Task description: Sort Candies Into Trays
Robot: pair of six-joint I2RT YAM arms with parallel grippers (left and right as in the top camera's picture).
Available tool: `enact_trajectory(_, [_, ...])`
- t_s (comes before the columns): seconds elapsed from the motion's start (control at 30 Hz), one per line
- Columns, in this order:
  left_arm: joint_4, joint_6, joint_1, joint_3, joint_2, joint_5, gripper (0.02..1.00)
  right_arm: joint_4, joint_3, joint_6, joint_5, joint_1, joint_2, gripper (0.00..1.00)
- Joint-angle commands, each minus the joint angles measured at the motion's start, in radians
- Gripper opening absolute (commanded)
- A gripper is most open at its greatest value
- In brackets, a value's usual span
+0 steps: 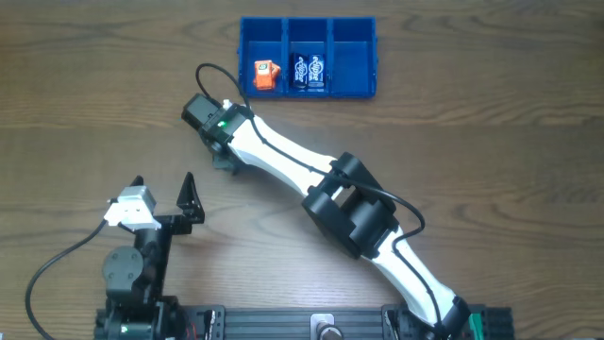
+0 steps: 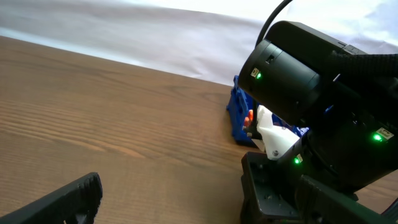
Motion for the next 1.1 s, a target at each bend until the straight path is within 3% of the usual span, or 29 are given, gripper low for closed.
enact_trajectory(0.03, [-0.034,0.014,0.004,-0.019,-0.006,0.016,0.998,-0.026,0.009,0.003,0.021,-0.017,0.010,0.194])
enact_trajectory(0.17, [-0.034,0.014,0.004,-0.019,-0.006,0.016,0.998,-0.142,0.060,-0.026,0.108,-0.033,-0.095,0.187])
enact_trajectory(0.3, [-0.034,0.014,0.004,-0.019,-0.006,0.016,0.998,-0.195,0.080,-0.142,0.208,-0.075,-0.295,0.187])
enact_trajectory(0.43, [-0.034,0.014,0.004,-0.019,-0.006,0.016,0.998,-0.138,0.081,-0.279,0.352,-0.211,-0.374,0.187])
enact_trajectory(0.57, [-0.034,0.014,0.004,-0.019,-0.006,0.016,0.998,-0.042,0.080,-0.356,0.336,-0.349,-0.342,0.189])
enact_trajectory(0.73, [-0.034,0.014,0.004,-0.019,-0.006,0.016,0.998,0.050,0.080,-0.410,0.194,-0.486,-0.246,0.196])
enact_trajectory(1.1, [-0.034,0.014,0.004,-0.019,-0.006,0.016,0.998,0.093,0.080,-0.410,0.169,-0.526,-0.113,0.196])
